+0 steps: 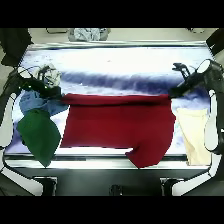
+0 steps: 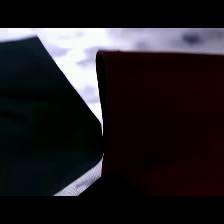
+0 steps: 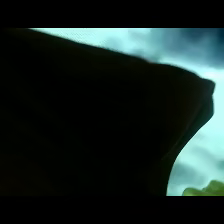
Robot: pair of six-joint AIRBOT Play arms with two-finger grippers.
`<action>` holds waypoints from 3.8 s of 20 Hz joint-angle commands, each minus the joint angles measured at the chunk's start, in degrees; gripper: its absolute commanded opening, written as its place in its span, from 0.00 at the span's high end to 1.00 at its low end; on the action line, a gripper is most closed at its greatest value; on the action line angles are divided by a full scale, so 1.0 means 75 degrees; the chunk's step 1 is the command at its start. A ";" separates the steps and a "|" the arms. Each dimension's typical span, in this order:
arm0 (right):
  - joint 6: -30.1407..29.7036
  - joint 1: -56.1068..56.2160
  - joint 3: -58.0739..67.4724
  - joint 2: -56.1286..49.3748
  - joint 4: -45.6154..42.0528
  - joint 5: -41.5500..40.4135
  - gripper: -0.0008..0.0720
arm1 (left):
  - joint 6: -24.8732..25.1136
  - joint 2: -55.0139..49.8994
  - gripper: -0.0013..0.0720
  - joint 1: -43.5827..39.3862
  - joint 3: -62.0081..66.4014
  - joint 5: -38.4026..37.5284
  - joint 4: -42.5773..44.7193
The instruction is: Fold the shirts.
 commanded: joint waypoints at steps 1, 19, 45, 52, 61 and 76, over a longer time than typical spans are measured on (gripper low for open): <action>0.0245 -0.0023 -0.0860 0.0052 -0.0009 0.0769 0.92 | 0.0064 -0.0032 0.96 -0.0017 -0.0670 -0.1032 -0.0015; 0.0227 -0.1195 -0.1472 0.1553 -0.0175 0.1425 0.22 | 0.0198 0.1128 0.24 0.0629 -0.1102 -0.1775 -0.0268; -0.0522 -0.1332 -0.7087 0.4418 -0.0434 0.0105 0.16 | 0.0399 0.4243 0.95 -0.0015 -0.8201 0.1950 -0.0271; -0.0889 -0.1332 -0.9541 0.5330 0.0644 -0.1341 0.17 | 0.0437 0.4415 0.95 -0.0015 -0.8201 0.1926 -0.0271; -0.0828 -0.1326 -0.9798 0.5330 0.1381 -0.2780 0.91 | 0.0437 0.4476 0.95 -0.0015 -0.8201 0.1932 -0.0271; -0.1026 -0.1323 -0.5869 0.5030 0.1480 -0.2588 0.92 | -0.0154 0.4503 0.96 -0.0099 -0.5056 0.2305 -0.0449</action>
